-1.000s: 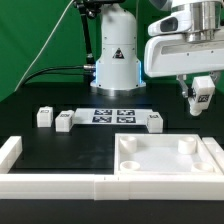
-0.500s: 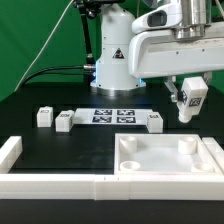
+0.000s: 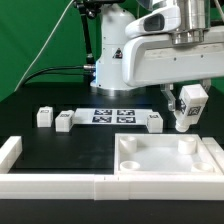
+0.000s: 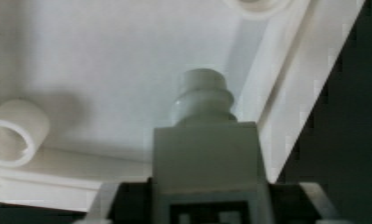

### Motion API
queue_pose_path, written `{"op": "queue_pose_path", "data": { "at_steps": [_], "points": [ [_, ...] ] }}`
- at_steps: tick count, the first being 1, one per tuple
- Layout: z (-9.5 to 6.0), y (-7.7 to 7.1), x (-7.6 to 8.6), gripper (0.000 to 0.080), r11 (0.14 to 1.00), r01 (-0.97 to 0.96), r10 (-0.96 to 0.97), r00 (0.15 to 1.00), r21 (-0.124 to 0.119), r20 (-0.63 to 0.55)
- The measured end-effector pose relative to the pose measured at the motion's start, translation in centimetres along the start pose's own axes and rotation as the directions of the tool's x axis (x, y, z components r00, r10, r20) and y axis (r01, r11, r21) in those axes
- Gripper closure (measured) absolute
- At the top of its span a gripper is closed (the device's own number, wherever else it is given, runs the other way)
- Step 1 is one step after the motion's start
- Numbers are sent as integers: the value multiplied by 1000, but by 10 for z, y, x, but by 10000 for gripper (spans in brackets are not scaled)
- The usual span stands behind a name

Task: Assemble one leg

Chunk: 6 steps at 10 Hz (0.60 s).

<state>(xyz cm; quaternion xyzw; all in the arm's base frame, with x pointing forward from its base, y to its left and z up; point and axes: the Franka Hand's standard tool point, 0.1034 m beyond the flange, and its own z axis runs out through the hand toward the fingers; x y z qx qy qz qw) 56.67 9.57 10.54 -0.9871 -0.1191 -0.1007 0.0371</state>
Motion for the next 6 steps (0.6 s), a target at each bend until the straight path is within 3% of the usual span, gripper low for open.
{"op": "queue_pose_path", "data": {
  "at_steps": [2,5,6],
  "points": [
    [8,5,-2,509,1000,7,-7,1000,0,5],
    [11,8,44,509,1000,5,-5,1000,11,-14],
    [17,8,50,509,1000,5,-4,1000,13,-17]
  ]
}}
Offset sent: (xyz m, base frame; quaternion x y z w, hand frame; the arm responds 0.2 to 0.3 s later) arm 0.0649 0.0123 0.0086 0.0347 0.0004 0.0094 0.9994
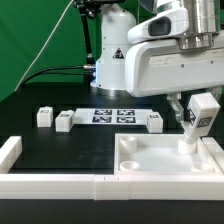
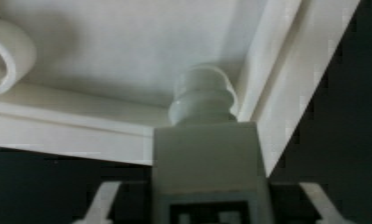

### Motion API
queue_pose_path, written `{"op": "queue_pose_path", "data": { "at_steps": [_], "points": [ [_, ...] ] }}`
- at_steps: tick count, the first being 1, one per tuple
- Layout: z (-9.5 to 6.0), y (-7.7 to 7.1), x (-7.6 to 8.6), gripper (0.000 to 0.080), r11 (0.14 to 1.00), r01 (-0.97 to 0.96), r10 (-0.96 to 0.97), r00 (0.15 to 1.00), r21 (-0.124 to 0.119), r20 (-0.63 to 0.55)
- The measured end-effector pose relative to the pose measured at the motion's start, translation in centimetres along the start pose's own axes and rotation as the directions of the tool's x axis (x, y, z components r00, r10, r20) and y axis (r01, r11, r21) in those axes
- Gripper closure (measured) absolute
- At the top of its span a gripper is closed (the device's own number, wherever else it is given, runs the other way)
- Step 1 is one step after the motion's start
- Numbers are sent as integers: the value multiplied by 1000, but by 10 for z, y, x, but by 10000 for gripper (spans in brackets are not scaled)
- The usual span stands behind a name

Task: Assemble one leg

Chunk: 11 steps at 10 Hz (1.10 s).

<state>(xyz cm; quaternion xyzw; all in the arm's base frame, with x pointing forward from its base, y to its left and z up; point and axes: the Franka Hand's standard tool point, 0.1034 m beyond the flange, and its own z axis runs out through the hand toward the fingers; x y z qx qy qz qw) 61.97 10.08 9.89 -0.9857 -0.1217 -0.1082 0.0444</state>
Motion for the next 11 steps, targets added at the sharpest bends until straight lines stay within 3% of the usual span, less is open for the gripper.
{"op": "queue_pose_path", "data": {
  "at_steps": [3,5,6,7,11],
  "points": [
    [11,-9,23,509,1000,-4,4,999,5,-48],
    [12,-8,24,509,1000,4,-4,998,1,-64],
    [10,-5,29,509,1000,9,-12,988,-21,-157],
    [14,-6,21,509,1000,9,-12,991,-17,-136],
    [13,-4,24,509,999,7,-14,977,-34,-211]
  ]
}}
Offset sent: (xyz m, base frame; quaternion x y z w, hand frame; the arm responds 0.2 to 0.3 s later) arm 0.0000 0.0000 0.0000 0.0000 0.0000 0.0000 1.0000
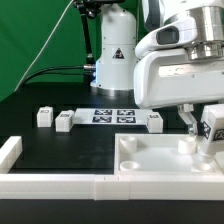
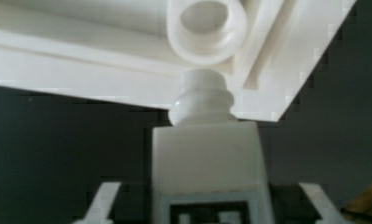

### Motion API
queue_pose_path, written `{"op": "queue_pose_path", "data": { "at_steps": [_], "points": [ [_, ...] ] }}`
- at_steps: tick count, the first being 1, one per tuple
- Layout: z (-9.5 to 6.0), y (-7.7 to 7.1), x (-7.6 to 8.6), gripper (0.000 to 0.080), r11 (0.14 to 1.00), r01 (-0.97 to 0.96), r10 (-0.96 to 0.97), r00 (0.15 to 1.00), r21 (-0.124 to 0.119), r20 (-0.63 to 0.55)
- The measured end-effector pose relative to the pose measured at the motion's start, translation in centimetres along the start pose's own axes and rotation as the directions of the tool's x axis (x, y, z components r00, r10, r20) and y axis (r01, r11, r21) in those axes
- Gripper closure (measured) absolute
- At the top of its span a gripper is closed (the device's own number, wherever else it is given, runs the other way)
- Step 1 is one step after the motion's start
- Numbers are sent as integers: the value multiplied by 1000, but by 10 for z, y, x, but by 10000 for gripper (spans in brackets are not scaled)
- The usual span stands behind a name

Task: Assemble one leg

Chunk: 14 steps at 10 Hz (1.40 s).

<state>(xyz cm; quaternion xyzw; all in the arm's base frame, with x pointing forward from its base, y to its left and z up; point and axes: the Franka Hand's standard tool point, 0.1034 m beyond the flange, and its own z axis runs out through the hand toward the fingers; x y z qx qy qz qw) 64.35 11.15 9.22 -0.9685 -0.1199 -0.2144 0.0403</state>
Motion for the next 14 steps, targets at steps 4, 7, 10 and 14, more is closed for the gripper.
{"op": "queue_pose_path", "data": {
  "at_steps": [4,7,10,14],
  "points": [
    [4,-6,-11,509,1000,5,-5,1000,4,14],
    [8,-9,-24,509,1000,8,-8,1000,4,20],
    [11,-10,-27,509,1000,9,-9,1000,3,12],
    [20,-9,-28,509,1000,7,-8,999,-7,-42]
  ]
}}
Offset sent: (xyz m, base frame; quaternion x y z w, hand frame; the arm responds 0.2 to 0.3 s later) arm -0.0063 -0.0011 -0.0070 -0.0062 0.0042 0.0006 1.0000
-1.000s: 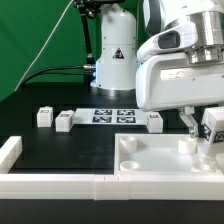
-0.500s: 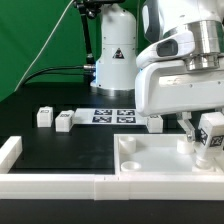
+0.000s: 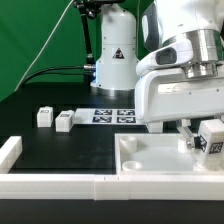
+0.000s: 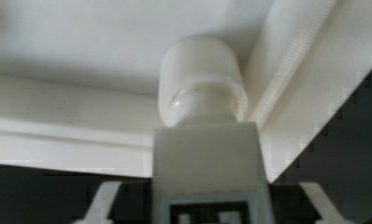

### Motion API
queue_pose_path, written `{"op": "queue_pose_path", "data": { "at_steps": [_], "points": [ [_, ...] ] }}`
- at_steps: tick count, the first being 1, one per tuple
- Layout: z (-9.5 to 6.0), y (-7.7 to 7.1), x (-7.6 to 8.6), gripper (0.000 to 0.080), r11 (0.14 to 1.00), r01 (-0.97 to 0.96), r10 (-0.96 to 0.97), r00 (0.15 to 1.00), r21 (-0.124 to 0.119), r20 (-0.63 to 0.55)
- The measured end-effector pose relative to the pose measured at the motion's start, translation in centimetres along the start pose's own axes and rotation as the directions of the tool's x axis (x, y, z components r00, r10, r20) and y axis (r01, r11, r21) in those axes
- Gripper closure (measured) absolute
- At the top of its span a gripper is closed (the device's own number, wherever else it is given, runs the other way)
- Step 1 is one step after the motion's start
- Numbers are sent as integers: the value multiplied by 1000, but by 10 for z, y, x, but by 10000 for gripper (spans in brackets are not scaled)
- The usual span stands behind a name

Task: Assemble one leg

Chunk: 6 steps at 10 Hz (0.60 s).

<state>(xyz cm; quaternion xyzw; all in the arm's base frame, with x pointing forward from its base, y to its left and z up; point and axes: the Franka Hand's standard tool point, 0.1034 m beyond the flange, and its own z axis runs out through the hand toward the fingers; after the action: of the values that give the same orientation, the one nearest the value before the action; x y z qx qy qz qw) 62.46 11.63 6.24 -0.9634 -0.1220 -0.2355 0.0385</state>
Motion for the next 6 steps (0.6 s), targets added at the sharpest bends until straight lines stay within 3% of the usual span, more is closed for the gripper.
{"op": "queue_pose_path", "data": {
  "at_steps": [4,5,6],
  "points": [
    [-1,0,-1,509,1000,0,-1,997,-15,-80],
    [-1,0,-1,431,1000,0,-1,997,-15,-80],
    [-1,0,-1,431,1000,0,-1,997,-15,-80]
  ]
}}
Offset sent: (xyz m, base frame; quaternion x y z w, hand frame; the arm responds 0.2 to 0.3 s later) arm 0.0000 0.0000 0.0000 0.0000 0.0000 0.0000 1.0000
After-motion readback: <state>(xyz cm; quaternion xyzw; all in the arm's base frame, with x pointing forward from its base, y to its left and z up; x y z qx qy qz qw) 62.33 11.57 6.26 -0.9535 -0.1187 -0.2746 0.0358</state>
